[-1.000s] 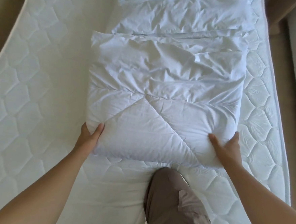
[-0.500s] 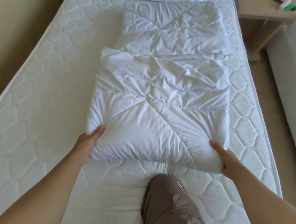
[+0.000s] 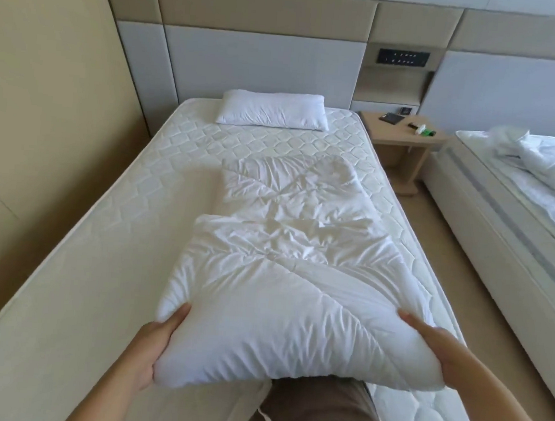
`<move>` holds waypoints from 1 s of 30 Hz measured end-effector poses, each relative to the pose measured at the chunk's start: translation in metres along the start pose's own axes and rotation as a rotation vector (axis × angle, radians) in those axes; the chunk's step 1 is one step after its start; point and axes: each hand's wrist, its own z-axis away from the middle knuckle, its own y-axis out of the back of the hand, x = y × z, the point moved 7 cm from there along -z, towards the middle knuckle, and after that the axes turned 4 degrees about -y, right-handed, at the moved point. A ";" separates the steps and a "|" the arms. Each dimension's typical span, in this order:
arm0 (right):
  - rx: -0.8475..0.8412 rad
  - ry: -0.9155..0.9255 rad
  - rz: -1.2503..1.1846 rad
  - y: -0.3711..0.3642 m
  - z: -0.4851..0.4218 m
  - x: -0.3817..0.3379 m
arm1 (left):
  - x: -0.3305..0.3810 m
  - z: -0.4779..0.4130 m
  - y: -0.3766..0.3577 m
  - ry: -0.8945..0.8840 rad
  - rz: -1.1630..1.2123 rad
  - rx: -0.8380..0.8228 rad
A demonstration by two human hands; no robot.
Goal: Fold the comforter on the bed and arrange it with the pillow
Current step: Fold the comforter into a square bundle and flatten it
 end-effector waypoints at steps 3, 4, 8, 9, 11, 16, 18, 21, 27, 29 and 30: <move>0.005 -0.027 -0.042 0.012 0.070 0.038 | -0.023 0.067 0.022 0.019 0.008 -0.026; -0.004 -0.036 -0.064 0.016 0.093 0.044 | -0.025 0.088 0.029 0.015 0.017 -0.026; 0.004 -0.058 -0.119 0.027 0.170 0.063 | -0.017 0.155 0.065 -0.003 0.043 -0.013; 0.015 -0.055 -0.114 0.028 0.186 0.065 | -0.015 0.165 0.074 -0.011 0.055 -0.014; 0.027 -0.035 -0.096 0.026 0.212 0.067 | -0.008 0.183 0.088 -0.041 0.070 -0.021; 0.027 -0.063 -0.073 0.018 0.255 0.074 | -0.010 0.214 0.120 -0.035 0.066 -0.028; 0.035 -0.059 -0.030 0.018 0.263 0.075 | -0.018 0.219 0.139 -0.033 0.069 -0.005; 0.036 -0.003 0.049 0.009 0.269 0.068 | -0.030 0.224 0.152 -0.045 0.054 -0.027; 0.085 -0.015 0.052 -0.019 0.267 0.097 | -0.070 0.213 0.160 0.040 0.025 0.010; 0.094 -0.031 0.046 -0.022 0.267 0.109 | -0.079 0.210 0.164 0.057 -0.016 0.013; 0.093 -0.035 0.050 -0.024 0.265 0.116 | -0.085 0.207 0.165 0.062 -0.017 0.004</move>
